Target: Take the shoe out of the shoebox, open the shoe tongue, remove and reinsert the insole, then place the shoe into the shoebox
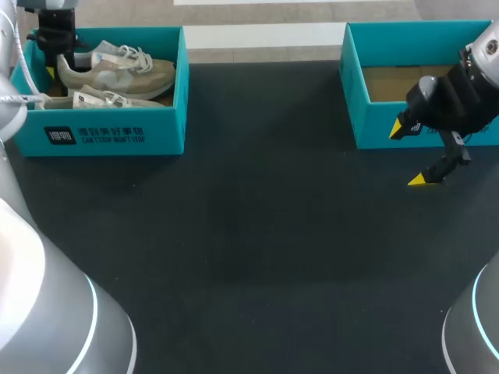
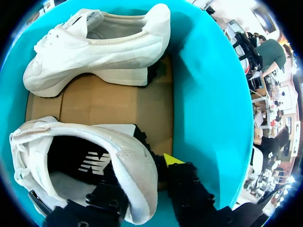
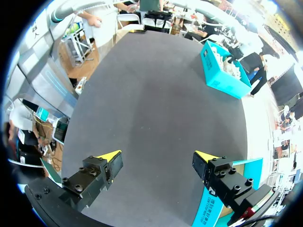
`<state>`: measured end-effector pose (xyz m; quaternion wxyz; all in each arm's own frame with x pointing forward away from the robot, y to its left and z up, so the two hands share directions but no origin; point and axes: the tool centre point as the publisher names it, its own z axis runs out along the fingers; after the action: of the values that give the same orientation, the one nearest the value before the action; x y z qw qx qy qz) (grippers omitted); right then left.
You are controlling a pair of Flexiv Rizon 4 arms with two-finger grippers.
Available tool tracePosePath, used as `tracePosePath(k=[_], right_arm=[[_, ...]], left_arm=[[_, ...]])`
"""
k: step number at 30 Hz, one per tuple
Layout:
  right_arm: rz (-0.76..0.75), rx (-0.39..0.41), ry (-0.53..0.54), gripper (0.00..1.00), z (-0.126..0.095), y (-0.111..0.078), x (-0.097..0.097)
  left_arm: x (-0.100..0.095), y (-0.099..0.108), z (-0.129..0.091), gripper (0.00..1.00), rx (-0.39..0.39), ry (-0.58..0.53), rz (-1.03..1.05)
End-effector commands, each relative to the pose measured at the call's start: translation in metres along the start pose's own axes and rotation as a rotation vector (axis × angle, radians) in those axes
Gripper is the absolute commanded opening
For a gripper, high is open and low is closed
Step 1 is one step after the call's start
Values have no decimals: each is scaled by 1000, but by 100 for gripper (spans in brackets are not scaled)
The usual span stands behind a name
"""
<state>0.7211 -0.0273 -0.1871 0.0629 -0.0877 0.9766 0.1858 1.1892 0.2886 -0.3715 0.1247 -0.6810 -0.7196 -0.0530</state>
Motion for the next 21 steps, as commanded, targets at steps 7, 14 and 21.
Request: tracePosePath(k=[7,14,21], right_arm=[[1,4,1,100,2,1,-1],[1,4,1,100,2,1,-1],[1,4,1,100,2,1,-1]], left_arm=[[2,2,-11,98,9,-46,30],[0,-4,-37,83,-12,-109,55],[-1,-8,-60,81,-40,-156,63]])
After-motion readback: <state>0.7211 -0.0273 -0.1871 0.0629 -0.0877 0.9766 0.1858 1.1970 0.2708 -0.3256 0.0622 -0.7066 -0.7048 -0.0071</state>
